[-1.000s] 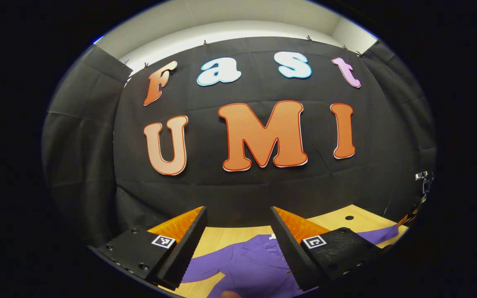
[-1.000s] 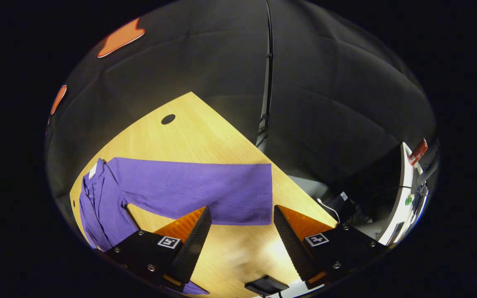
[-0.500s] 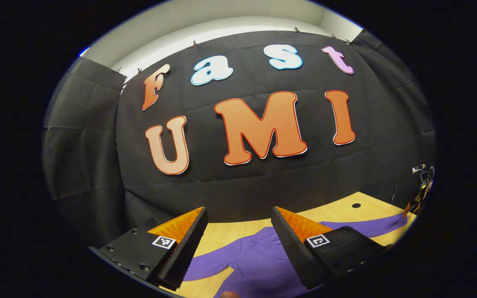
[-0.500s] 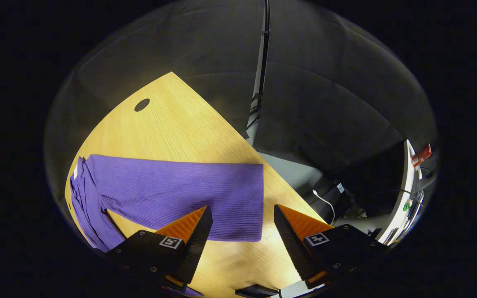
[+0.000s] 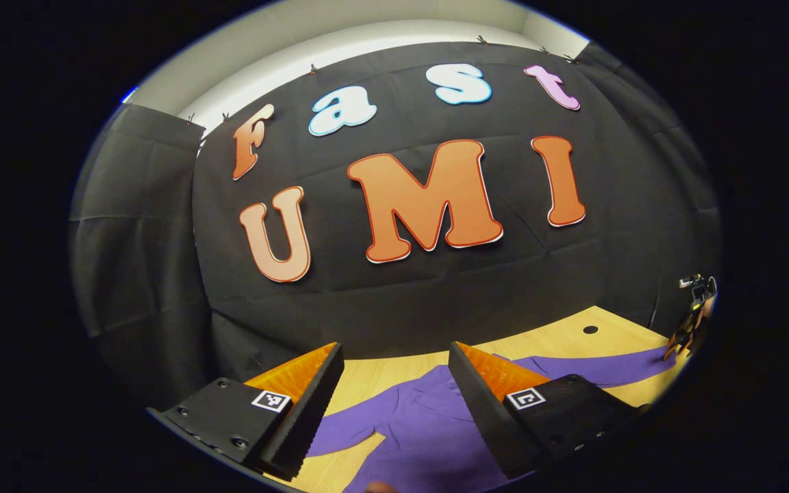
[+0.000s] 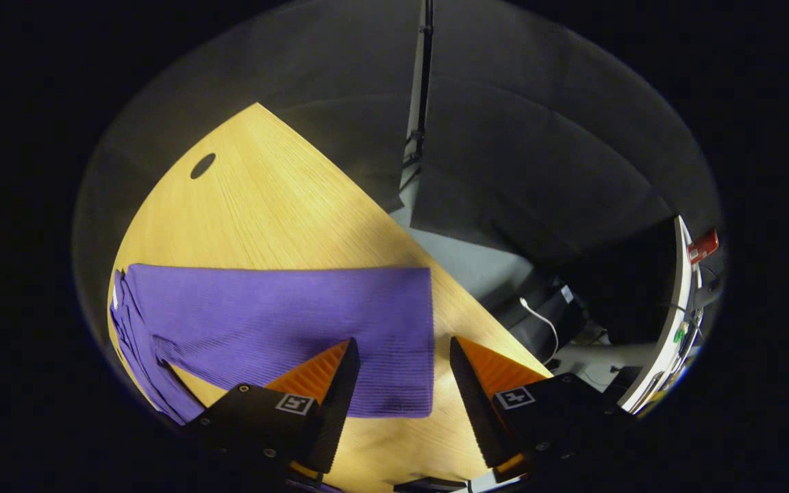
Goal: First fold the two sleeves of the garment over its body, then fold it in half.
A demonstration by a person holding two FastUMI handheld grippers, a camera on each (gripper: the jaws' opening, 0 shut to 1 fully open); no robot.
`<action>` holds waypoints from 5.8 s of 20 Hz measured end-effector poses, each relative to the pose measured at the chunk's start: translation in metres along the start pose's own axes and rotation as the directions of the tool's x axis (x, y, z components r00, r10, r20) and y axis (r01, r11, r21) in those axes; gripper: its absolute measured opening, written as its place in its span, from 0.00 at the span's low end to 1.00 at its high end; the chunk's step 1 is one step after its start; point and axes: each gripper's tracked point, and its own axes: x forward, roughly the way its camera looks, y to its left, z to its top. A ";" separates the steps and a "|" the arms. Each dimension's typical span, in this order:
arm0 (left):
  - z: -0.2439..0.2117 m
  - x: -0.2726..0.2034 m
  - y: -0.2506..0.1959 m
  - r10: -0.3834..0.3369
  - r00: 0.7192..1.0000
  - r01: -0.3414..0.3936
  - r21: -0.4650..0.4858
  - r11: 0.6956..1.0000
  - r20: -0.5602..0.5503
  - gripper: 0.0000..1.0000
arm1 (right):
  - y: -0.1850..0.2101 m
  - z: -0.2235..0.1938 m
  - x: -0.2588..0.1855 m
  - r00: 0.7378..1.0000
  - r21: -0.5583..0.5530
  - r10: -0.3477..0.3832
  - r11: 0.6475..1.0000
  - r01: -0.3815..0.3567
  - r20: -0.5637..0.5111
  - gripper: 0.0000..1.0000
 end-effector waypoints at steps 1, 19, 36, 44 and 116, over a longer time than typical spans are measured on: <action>-0.004 -0.001 -0.005 -0.004 1.000 0.003 -0.004 1.000 -0.011 0.98 | 0.000 0.002 0.000 1.000 -0.004 0.004 1.000 -0.004 -0.011 0.80; -0.004 0.012 0.007 -0.092 0.996 0.092 -0.025 0.995 0.016 0.98 | 0.106 0.012 -0.100 0.948 -0.102 0.308 0.949 -0.299 0.081 0.04; -0.063 0.013 0.167 0.086 0.996 -0.088 -0.135 0.987 -0.026 0.98 | 0.340 -0.039 -0.215 0.886 -0.522 0.457 0.776 -0.355 0.076 0.01; -0.073 0.004 0.180 0.138 0.988 -0.147 -0.122 0.982 -0.074 0.98 | 0.319 -0.060 -0.149 0.936 -0.481 0.352 0.819 -0.313 -0.010 0.50; -0.084 -0.018 0.128 0.107 0.985 -0.108 -0.002 0.994 -0.134 0.98 | 0.342 -0.065 -0.134 0.831 -0.370 0.542 0.751 -0.547 -0.129 0.02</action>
